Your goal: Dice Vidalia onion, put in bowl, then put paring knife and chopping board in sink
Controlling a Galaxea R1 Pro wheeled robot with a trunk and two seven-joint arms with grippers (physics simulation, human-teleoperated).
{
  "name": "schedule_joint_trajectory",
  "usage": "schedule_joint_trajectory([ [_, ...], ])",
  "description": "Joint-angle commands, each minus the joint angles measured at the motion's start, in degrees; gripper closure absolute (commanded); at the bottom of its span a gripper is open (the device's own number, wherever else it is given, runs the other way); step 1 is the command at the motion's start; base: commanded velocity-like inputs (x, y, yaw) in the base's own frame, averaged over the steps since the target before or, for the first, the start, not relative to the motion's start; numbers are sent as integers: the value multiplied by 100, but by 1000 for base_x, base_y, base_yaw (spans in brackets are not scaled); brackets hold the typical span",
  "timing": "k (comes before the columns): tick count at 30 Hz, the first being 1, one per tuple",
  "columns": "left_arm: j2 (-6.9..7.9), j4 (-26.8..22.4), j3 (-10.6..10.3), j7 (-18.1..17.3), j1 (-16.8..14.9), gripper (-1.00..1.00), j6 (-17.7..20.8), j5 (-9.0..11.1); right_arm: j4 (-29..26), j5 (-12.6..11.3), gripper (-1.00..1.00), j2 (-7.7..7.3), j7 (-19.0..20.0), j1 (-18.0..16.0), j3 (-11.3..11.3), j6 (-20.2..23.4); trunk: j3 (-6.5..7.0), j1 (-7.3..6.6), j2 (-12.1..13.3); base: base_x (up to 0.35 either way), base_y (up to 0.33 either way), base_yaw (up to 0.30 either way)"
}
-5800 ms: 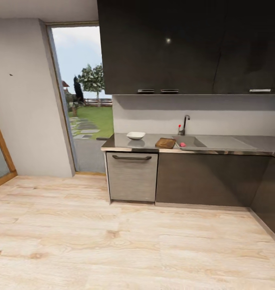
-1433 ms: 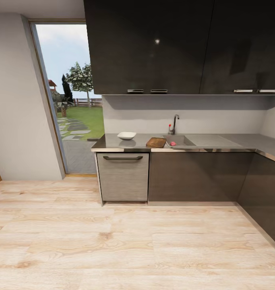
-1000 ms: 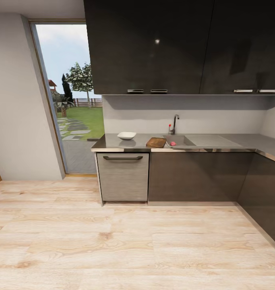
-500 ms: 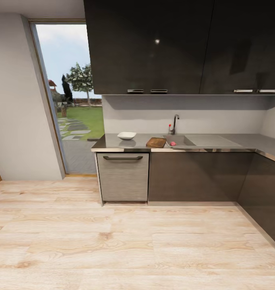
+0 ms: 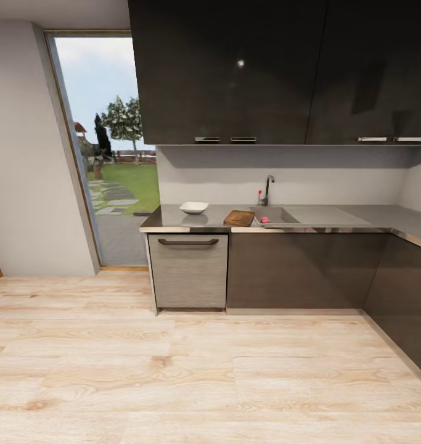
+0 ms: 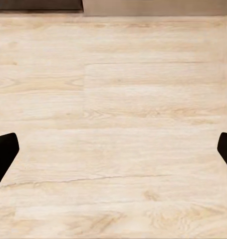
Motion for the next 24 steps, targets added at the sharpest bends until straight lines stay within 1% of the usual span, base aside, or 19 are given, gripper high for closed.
schedule_joint_trajectory([
  [1,0,-4,0,1,0,-100,-11,24,-104,1,-100,0,-53,-2,0,75,-5,0,-3,0,0,0],
  [4,0,-5,-2,1,0,-100,-11,24,-475,-2,-100,-24,-133,-2,-1,453,-5,0,-3,0,0,0],
  [5,0,-6,-2,1,0,-100,-11,24,-617,-6,-100,-54,-151,-2,-1,604,-5,0,-3,0,0,0],
  [10,-6,-6,-3,1,0,-100,-11,24,-814,-21,-100,-136,-154,-2,2,809,-5,0,-3,0,0,0],
  [13,-7,-6,-3,1,0,-100,-11,24,-817,-33,-100,-150,-154,-2,6,775,-5,0,-3,0,0,0],
  [17,-8,-5,-6,1,0,-100,-11,24,-789,-43,-100,-157,-149,-2,21,559,-5,0,-3,0,-1,0],
  [20,-8,-1,-9,1,0,-100,-17,24,-736,-40,-100,-158,-146,-2,32,478,-5,0,-3,42,-55,0],
  [24,-8,14,-11,1,0,-100,-225,29,-577,-39,-100,-159,-145,-2,45,422,-5,0,-3,191,-146,0],
])
